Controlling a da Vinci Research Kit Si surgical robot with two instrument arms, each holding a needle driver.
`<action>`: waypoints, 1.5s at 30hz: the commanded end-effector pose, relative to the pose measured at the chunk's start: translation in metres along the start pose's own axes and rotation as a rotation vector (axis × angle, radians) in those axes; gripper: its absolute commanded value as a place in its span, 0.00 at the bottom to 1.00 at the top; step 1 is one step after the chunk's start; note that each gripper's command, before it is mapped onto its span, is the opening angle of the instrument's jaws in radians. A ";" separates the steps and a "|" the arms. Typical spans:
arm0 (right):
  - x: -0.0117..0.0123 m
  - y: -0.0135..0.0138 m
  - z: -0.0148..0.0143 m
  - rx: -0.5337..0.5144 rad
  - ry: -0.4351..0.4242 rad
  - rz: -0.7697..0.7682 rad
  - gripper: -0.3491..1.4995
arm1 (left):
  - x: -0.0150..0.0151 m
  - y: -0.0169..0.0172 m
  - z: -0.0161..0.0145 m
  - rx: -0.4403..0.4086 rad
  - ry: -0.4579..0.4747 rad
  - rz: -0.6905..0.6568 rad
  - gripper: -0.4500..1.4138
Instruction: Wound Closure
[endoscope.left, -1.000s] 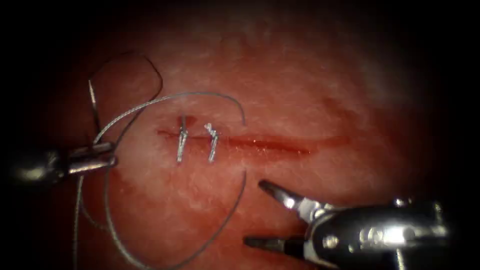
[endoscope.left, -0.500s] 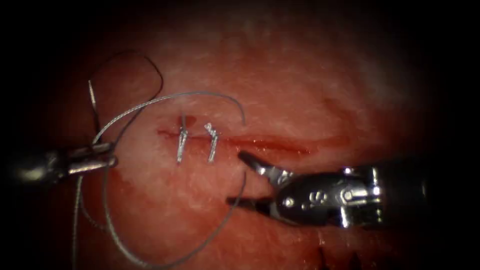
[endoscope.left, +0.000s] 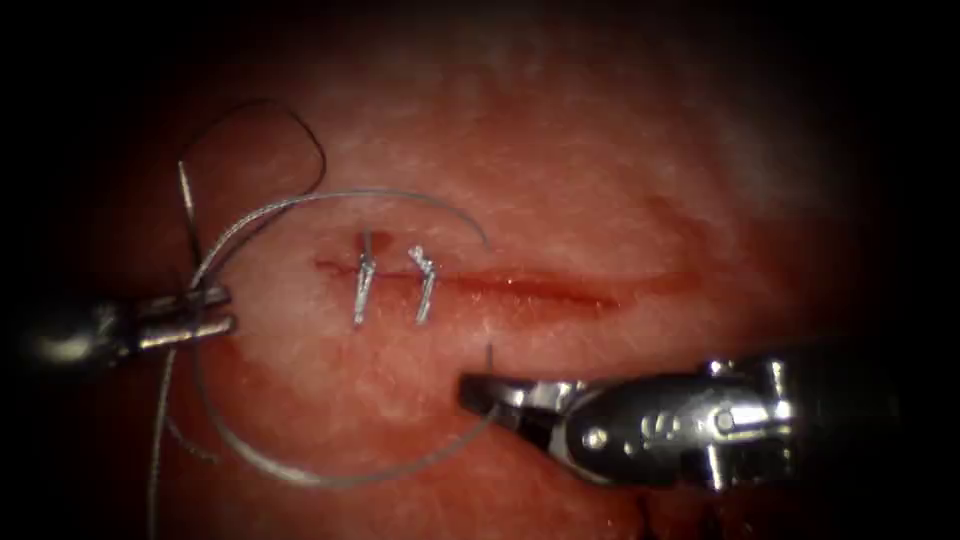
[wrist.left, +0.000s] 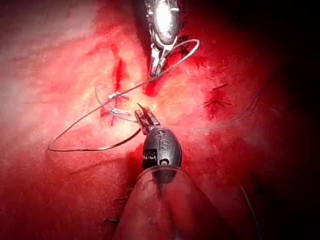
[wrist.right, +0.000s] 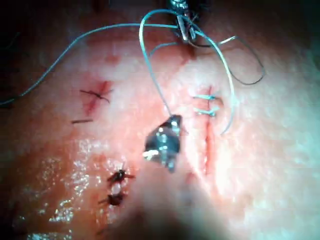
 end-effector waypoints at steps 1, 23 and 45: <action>0.0032 -0.0029 -0.0005 0.022 0.013 0.010 0.00 | -0.0008 0.0011 0.0001 -0.003 -0.002 -0.003 0.00; 0.0028 -0.0005 -0.0032 -0.085 -0.043 -0.110 0.92 | -0.0008 0.0011 0.0001 -0.002 -0.003 -0.004 0.00; -0.0071 0.0019 0.0030 -0.023 -0.055 -0.007 0.00 | -0.0008 0.0011 0.0001 -0.002 -0.003 -0.003 0.00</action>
